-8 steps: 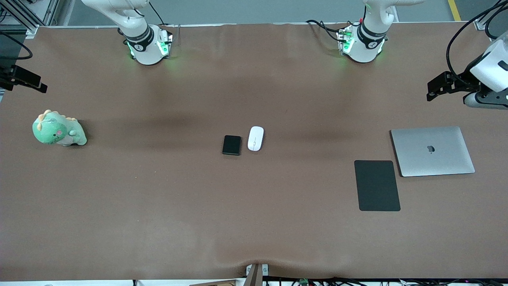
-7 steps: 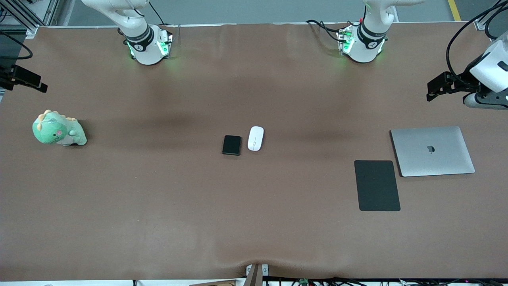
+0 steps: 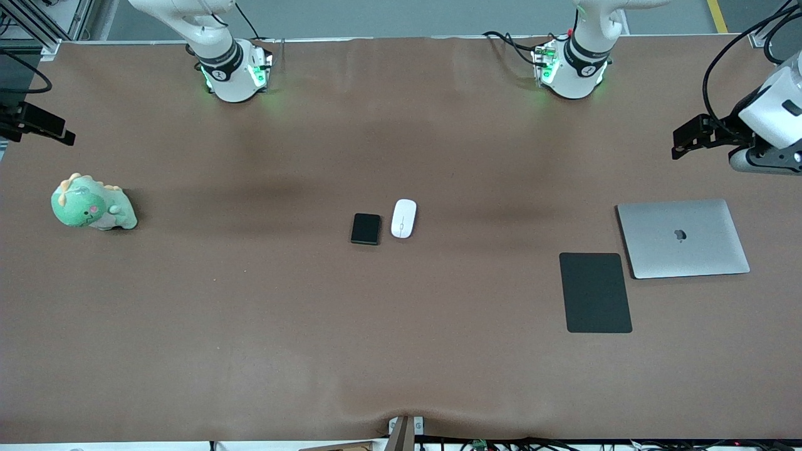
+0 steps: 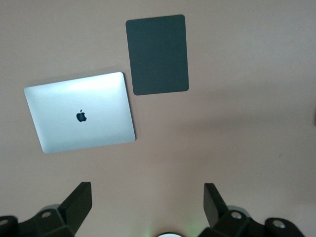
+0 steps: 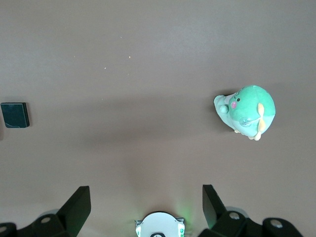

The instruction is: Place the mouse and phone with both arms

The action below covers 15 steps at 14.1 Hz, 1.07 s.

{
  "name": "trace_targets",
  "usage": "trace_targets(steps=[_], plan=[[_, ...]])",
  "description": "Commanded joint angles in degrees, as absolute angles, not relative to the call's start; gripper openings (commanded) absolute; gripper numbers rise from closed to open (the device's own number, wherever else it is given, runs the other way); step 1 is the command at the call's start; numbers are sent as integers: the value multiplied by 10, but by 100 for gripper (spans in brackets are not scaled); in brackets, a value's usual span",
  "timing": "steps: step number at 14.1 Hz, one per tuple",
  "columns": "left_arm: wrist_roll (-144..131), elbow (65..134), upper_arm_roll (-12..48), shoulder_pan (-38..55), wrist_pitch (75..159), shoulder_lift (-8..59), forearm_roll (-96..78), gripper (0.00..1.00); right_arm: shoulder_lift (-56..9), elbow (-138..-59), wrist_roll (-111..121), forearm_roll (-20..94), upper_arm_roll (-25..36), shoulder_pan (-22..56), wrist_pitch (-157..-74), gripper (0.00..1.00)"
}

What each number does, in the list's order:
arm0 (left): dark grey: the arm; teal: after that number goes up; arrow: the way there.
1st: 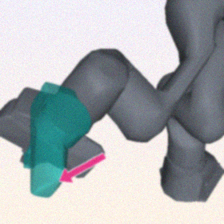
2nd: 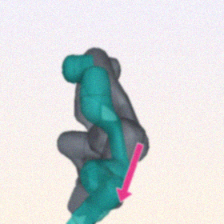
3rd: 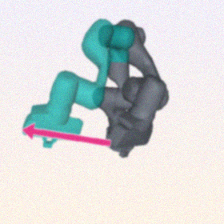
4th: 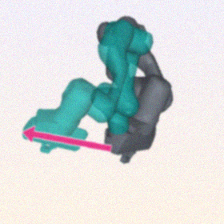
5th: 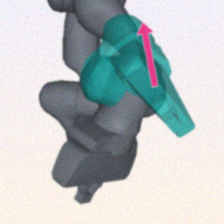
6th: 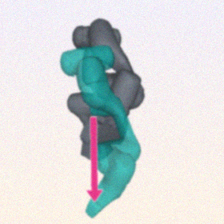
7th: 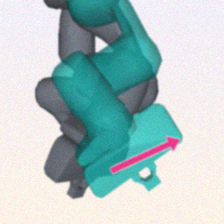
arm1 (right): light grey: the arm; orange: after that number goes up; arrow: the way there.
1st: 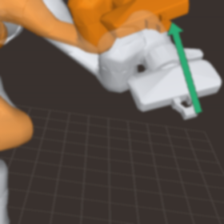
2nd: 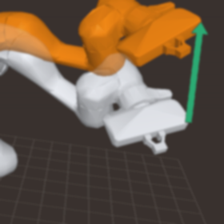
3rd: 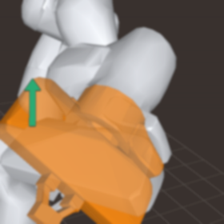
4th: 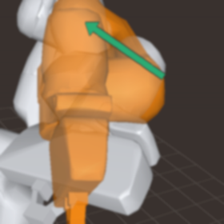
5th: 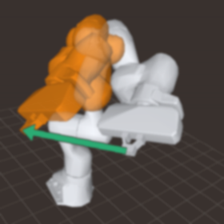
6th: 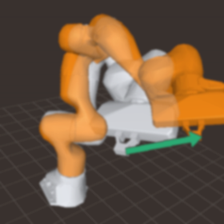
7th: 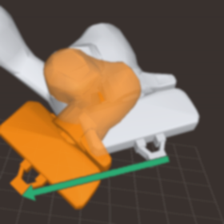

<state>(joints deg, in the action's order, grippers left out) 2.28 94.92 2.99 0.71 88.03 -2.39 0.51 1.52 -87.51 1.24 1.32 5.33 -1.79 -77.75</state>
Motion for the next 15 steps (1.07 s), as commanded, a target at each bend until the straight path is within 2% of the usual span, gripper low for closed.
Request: trace_targets(steps=[1,4,8,15], plan=[[-29,935,46,25,868,10,15,100,16,-868,14,15,49,-25,-771,100],[-44,891,73,53,872,79,16,100,15,-868,14,16,49,-26,-770,100],[-108,817,75,109,903,184,13,100,13,-867,14,18,49,-27,-771,100],[-118,812,77,228,983,289,10,100,9,-867,14,20,50,-31,-775,100]])
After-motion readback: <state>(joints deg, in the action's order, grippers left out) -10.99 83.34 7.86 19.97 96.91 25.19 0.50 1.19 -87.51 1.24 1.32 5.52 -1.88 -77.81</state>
